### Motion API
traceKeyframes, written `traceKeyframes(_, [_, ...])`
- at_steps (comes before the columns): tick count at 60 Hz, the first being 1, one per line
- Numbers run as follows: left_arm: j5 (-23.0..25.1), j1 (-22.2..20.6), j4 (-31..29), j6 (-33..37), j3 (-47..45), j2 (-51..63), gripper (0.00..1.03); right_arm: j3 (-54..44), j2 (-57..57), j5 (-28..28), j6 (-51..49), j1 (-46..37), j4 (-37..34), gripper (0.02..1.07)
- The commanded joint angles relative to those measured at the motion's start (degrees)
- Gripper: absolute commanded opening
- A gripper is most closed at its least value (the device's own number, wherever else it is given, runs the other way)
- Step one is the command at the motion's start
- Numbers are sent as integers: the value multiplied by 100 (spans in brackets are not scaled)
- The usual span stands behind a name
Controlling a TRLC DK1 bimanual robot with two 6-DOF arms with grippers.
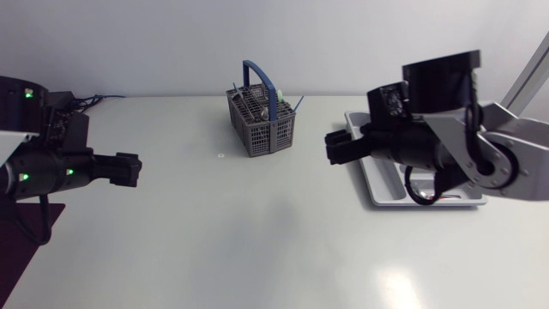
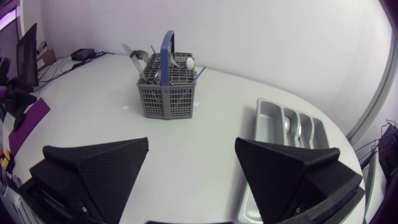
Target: Unload the cutlery basket into the drawer organizer.
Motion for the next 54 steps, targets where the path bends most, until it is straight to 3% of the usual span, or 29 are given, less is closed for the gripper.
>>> traceKeyframes(1, [112,-29,-130,226,307,427,98,518,582,-108,121,120,-249,102])
traceKeyframes(9, [279,33,-51,279,518,902,98,1257,1391,-925,-266,76,-627,102])
traceKeyframes(19, [965,446,239,393,799,1385,94,2180,2208,-1136,-301,68,-741,102])
traceKeyframes(54, [1246,692,1083,604,1054,2106,93,5273,4889,-1013,-389,94,-750,98])
